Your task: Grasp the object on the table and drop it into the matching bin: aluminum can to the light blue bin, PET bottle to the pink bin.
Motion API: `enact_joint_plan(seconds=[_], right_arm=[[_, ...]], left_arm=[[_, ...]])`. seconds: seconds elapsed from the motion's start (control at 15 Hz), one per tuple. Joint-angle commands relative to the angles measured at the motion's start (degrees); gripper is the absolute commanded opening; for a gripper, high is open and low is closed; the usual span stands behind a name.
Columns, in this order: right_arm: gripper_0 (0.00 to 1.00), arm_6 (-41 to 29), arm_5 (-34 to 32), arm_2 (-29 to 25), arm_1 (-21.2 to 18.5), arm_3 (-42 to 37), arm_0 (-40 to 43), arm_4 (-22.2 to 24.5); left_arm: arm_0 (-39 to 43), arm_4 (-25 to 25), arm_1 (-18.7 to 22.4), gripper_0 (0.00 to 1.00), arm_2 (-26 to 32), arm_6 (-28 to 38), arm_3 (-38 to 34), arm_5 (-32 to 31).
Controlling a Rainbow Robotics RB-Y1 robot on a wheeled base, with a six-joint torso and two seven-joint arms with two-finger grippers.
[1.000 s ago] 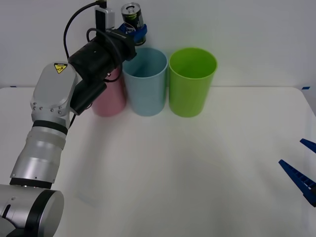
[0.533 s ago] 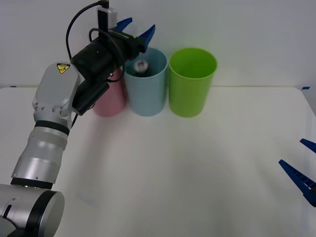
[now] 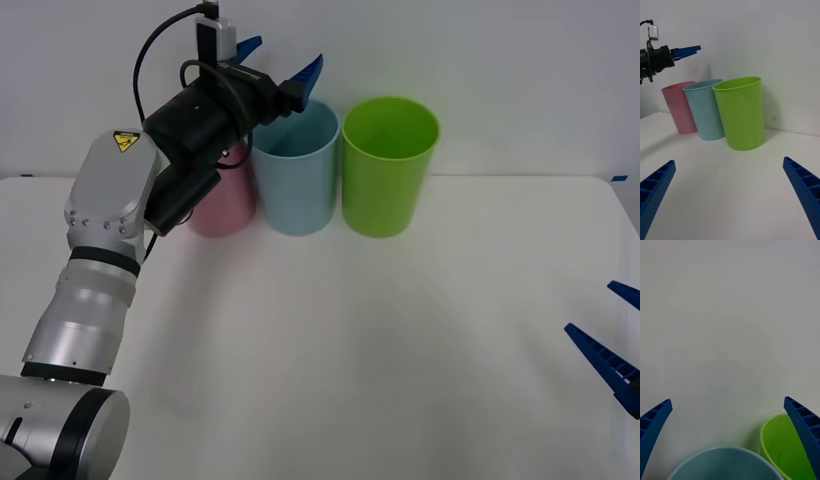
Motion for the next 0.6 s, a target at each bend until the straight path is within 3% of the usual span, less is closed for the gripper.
enact_joint_plan(seconds=[0.07, 0.6], right_arm=[[1.0, 0.0, 0.0, 0.0, 0.0, 0.0, 0.0, 0.0], [1.0, 0.0, 0.0, 0.0, 0.0, 0.0, 0.0, 0.0]], left_arm=[[1.75, 2.31, 0.1, 1.0, 0.01, -1.04, -1.25, -0.36], [12.82, 8.64, 0.89, 1.0, 0.01, -3.42, -11.98, -0.36]])
